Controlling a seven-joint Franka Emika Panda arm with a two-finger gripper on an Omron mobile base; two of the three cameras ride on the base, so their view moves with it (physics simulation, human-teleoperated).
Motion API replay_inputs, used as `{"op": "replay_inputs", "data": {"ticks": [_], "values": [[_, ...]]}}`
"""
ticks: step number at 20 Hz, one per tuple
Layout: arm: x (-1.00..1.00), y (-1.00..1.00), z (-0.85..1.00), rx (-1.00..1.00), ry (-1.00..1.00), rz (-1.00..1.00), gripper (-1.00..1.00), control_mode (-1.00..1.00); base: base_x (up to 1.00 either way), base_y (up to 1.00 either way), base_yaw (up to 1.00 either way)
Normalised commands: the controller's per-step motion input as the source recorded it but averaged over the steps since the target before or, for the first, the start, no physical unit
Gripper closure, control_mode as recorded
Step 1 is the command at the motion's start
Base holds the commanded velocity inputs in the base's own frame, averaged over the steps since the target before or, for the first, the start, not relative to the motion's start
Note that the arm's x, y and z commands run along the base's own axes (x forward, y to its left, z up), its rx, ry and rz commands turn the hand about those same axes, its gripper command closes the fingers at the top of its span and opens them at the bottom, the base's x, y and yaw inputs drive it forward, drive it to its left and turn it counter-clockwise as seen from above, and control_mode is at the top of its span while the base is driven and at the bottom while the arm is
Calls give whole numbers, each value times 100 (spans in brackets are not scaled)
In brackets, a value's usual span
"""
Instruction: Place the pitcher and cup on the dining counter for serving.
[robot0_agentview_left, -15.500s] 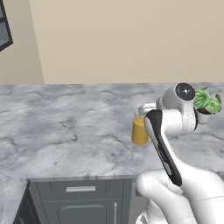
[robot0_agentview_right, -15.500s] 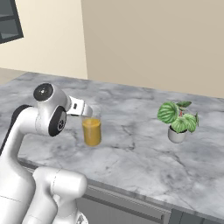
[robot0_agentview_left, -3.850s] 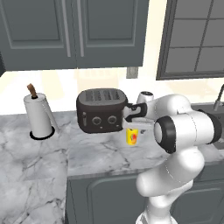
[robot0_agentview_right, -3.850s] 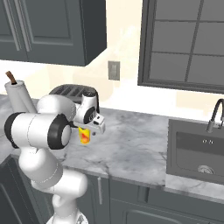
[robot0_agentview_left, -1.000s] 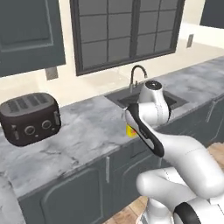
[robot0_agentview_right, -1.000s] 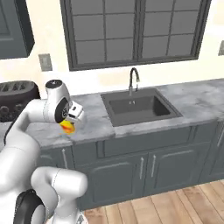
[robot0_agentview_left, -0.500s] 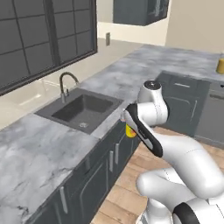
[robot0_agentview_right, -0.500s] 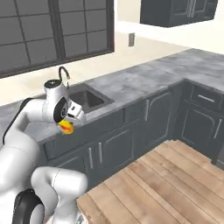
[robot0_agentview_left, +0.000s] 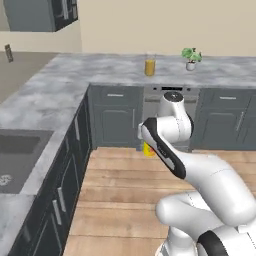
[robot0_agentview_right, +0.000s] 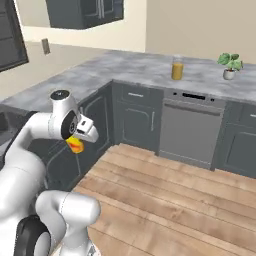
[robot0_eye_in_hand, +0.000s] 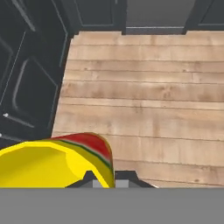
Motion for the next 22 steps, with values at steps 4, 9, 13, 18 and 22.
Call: {"op": "replay_inputs", "data": {"ticks": [4,9,13,18,22], "values": [[0,0,0,0,0,0,100,100,13,-61,-70],[0,0,0,0,0,0,100,100,81,-76,-45],[0,0,0,0,0,0,100,100,100,-74,-26],[0,0,0,0,0,0,100,100,100,-33,-3],[0,0,0,0,0,0,100,100,100,-56,13]]}}
